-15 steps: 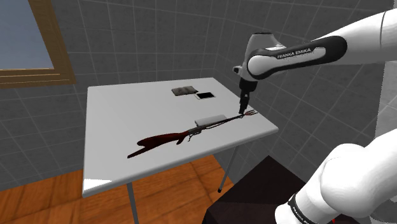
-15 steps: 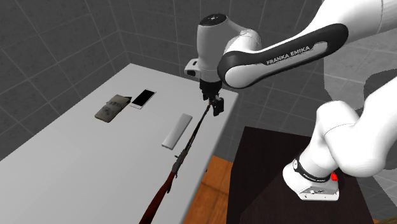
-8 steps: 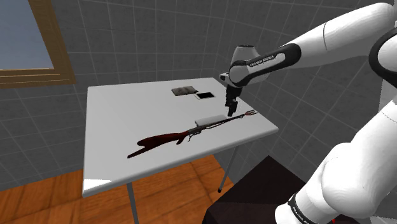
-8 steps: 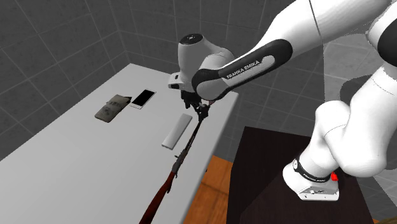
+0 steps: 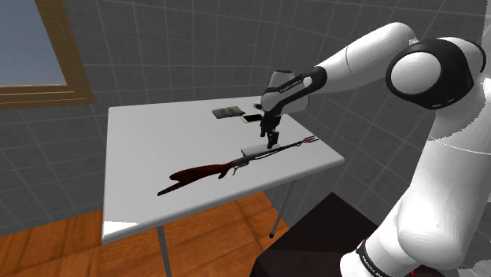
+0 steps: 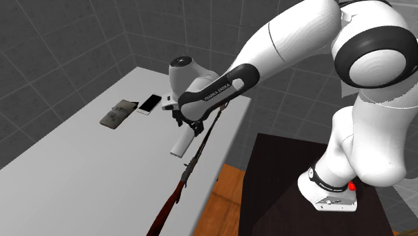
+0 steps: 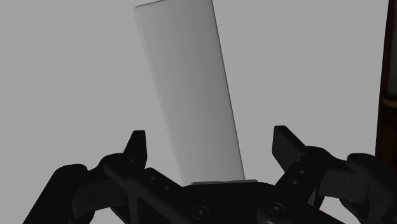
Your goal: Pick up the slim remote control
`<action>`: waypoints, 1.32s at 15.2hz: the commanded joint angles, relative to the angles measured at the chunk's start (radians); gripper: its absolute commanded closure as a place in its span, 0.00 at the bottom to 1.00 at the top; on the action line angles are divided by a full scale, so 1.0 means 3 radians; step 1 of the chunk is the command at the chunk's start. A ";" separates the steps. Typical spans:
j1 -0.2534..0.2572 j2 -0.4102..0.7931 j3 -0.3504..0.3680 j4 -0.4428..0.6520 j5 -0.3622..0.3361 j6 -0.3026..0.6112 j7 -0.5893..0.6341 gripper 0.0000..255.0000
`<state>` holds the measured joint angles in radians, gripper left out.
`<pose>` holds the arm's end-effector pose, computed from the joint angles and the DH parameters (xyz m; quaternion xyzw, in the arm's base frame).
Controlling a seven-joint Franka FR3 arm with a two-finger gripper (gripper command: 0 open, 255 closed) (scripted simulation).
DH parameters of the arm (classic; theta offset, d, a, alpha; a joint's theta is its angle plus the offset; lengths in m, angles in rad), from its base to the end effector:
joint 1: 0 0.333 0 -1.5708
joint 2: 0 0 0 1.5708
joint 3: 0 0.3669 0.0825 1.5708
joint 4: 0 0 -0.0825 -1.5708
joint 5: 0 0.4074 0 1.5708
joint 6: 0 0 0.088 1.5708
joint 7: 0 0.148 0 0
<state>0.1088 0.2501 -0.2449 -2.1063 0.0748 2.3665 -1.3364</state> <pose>0.6020 -0.0772 0.2955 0.8377 0.5460 0.0046 0.0090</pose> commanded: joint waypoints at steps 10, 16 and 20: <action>-0.0051 0.0327 0.0068 0.0016 0.0130 0.0305 -0.0161 1.00; -0.0053 0.0330 0.0068 0.0024 0.0130 0.0300 -0.0164 1.00; -0.0041 0.0283 0.0062 0.0011 0.0113 0.0268 -0.0146 1.00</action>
<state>0.0950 0.3413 -0.2256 -2.1008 0.1111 2.4514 -1.3827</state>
